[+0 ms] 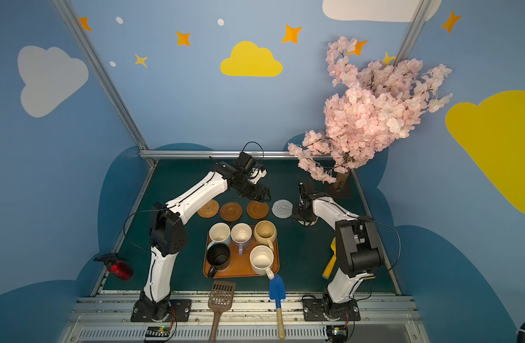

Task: Place cups on coasters
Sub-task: Move the coaster to the middle-right of the table.

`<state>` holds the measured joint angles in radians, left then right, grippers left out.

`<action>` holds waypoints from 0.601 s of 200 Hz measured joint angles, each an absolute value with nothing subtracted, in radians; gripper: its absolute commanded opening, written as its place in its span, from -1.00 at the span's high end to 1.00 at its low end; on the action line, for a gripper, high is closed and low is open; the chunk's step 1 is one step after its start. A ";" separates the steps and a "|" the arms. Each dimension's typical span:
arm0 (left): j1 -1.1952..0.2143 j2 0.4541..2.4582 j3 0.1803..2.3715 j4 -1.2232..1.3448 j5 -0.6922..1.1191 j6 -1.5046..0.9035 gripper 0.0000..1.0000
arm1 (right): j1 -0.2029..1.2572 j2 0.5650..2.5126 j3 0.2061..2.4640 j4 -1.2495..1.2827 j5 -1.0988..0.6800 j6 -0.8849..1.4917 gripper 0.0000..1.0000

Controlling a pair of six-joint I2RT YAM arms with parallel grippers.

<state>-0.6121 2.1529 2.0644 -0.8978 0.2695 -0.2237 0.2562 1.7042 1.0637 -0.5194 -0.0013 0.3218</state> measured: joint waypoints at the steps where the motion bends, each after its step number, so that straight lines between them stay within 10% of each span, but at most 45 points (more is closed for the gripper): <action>1: -0.612 2.153 2.064 -0.898 0.270 -0.224 -0.84 | 0.253 1.704 1.060 -0.519 0.000 0.322 0.13; 120: -0.546 1.938 1.794 -0.815 0.347 -0.297 -0.85 | 0.146 1.849 1.179 -0.511 -0.030 0.332 0.15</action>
<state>-0.5465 1.9381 1.7935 -0.8146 0.3473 -0.2970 0.1463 1.8488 1.1790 -0.5106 -0.0299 0.3317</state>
